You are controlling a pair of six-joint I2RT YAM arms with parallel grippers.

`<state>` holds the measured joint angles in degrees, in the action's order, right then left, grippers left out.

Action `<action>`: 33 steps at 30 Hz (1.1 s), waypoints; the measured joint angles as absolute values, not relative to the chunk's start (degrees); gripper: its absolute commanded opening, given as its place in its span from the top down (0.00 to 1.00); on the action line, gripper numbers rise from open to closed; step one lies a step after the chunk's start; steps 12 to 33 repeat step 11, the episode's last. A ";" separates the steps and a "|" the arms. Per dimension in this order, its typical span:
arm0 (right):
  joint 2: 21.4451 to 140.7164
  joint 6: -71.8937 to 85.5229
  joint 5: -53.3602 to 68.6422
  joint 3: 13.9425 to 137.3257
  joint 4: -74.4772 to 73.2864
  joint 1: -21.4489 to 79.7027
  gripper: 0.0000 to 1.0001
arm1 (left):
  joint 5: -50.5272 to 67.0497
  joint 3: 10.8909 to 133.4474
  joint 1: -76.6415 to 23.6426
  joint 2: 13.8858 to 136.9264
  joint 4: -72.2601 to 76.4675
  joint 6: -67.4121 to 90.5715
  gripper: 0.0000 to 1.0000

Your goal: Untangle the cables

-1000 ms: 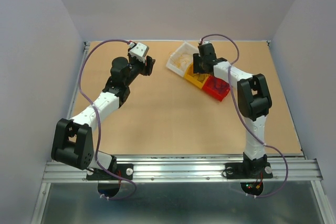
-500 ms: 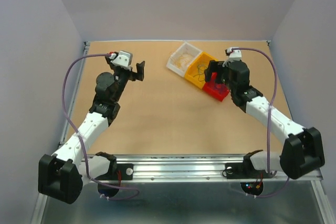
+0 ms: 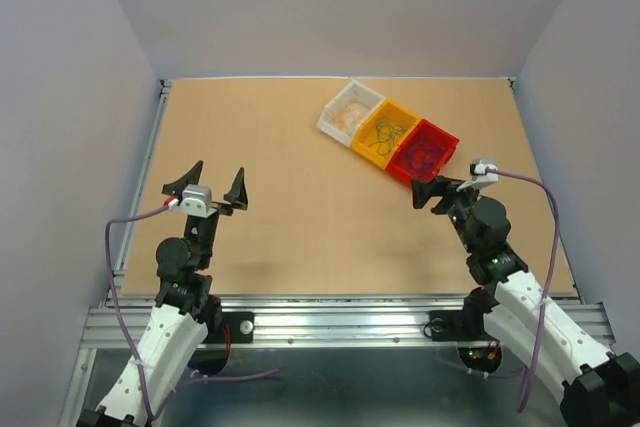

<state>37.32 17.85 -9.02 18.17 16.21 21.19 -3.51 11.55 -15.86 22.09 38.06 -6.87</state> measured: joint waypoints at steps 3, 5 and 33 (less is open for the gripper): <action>36.84 18.68 -9.04 16.43 17.04 21.19 0.00 | 0.51 9.34 -15.92 18.72 38.39 -7.77 0.02; 36.86 19.11 -9.04 15.99 17.65 21.19 0.00 | 3.92 8.38 -15.92 17.76 38.39 -8.38 0.03; 38.35 19.55 -8.95 15.92 20.40 21.19 0.00 | 9.06 7.49 -15.92 18.02 38.50 -9.72 0.02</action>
